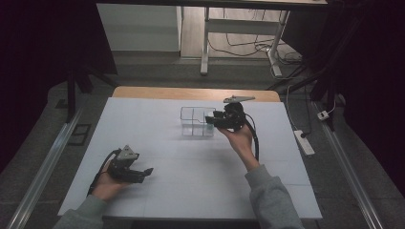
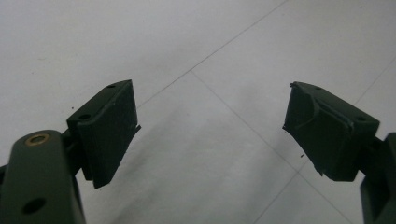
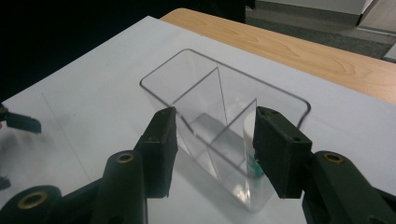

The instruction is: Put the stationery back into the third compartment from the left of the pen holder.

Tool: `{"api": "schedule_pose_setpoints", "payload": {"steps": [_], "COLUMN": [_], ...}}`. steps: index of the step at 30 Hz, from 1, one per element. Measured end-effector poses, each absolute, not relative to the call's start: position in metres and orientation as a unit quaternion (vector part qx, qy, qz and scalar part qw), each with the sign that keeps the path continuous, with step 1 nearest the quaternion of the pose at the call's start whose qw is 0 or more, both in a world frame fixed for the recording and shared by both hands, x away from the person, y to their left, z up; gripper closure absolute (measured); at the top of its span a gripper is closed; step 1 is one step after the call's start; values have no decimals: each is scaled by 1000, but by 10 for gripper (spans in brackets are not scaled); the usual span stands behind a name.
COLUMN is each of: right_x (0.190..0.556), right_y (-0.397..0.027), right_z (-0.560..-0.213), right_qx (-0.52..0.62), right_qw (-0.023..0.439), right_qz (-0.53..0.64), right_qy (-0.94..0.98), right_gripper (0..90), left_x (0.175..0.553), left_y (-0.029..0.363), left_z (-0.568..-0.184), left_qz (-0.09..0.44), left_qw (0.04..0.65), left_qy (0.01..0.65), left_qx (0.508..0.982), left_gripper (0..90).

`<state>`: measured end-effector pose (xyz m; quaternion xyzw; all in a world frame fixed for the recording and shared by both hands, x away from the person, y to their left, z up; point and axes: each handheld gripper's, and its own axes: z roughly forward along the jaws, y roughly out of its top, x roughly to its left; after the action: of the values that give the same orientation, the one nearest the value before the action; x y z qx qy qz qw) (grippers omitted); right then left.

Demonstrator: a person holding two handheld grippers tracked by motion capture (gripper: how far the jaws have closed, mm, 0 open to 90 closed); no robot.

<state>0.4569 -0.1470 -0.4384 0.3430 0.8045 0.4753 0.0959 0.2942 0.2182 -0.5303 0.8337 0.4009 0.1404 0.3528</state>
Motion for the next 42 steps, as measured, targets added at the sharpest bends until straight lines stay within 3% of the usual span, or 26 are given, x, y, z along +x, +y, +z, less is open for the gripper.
{"api": "schedule_pose_setpoints", "payload": {"steps": [11, 24, 42], "right_x": [420, 374, 346], "right_y": [-175, -218, -284], "right_z": [-442, -470, -495], "right_qx": [322, 320, 347], "right_qw": [99, 104, 123], "right_qz": [460, 437, 422], "right_qy": [822, 834, 828], "right_gripper": [491, 473, 452], "left_x": [293, 292, 293], "left_y": [219, 221, 221], "left_z": [-527, -526, -527], "left_qz": [147, 147, 149], "left_qw": [359, 362, 357], "left_qy": [401, 401, 399], "left_qx": [830, 829, 832], "left_gripper": [173, 174, 176]}}
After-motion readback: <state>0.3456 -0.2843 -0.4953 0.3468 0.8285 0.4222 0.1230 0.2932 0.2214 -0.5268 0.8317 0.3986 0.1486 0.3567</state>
